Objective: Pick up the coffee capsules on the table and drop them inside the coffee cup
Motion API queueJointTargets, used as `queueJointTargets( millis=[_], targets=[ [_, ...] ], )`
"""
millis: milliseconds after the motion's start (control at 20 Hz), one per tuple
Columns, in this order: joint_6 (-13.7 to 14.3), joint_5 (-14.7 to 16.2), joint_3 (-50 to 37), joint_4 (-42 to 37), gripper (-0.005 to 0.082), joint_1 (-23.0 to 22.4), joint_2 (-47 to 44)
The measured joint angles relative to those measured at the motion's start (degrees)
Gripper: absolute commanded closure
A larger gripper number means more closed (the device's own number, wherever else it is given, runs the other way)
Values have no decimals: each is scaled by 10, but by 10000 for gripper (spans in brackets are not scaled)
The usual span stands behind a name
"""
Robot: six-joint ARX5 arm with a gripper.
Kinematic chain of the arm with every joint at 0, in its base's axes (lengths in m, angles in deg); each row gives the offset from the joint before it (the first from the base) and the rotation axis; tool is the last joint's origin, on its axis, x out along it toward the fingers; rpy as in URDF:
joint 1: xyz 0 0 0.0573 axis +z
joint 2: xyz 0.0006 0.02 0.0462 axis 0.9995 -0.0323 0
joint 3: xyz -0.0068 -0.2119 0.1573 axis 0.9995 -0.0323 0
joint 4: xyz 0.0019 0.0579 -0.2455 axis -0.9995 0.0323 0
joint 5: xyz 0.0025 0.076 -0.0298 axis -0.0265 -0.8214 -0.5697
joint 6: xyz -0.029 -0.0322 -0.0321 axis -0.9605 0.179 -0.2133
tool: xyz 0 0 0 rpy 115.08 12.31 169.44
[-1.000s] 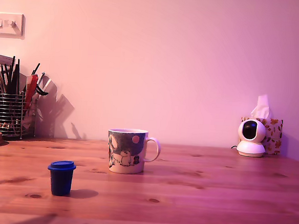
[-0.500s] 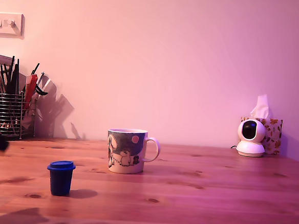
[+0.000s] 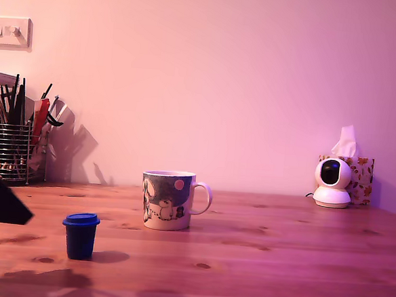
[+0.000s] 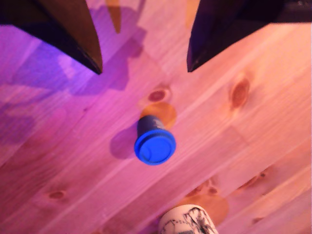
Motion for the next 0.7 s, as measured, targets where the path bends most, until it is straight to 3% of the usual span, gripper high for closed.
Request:
queueJointTargets(
  millis=[100,250,500,700],
  targets=[
    [-4,0,0,-25,205,1,-24],
    [-4,2,0,-71,197,7,-64],
    [-3,68,0,-177,197,28,-127],
    [-2,107,0,-210,198,49,-161]
  ],
)
